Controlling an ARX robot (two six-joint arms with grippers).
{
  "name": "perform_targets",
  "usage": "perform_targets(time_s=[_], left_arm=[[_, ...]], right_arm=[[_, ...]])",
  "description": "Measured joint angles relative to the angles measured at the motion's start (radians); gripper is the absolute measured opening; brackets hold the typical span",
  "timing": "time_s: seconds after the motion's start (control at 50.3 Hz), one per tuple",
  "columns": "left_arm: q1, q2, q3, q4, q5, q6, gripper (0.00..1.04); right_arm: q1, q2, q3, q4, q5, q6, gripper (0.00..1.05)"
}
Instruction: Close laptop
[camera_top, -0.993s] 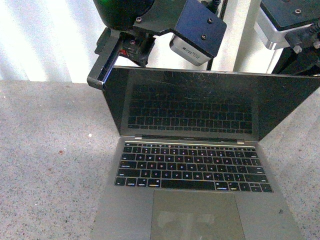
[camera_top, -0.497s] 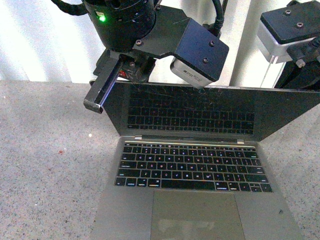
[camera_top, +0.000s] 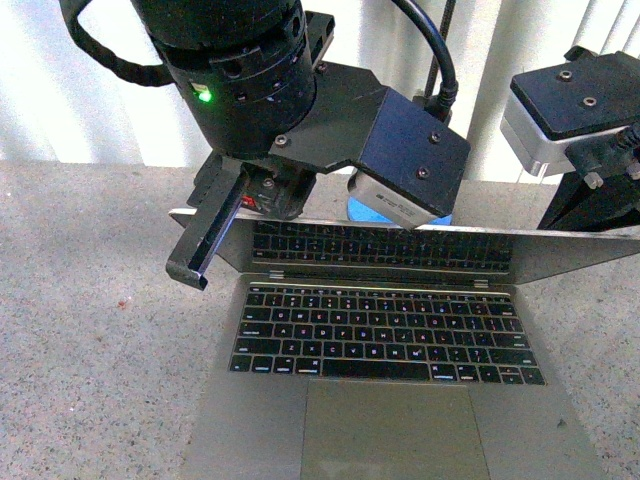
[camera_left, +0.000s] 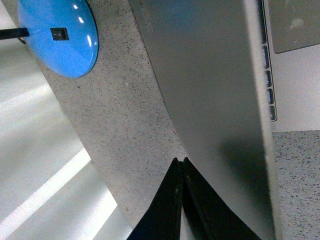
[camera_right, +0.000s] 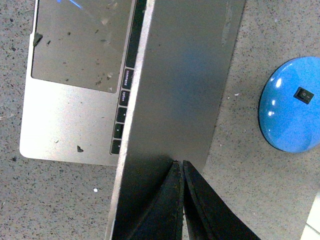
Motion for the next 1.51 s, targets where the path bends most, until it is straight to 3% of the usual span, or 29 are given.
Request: perform_targets(time_s=[1.51], left_arm=[[-0.062,0.063,-0.291,0.255,0.087,-0.116,0.04]], right_arm=[[0.005,0.091,-0.235,0.262,-0.069,0.043,0.03]])
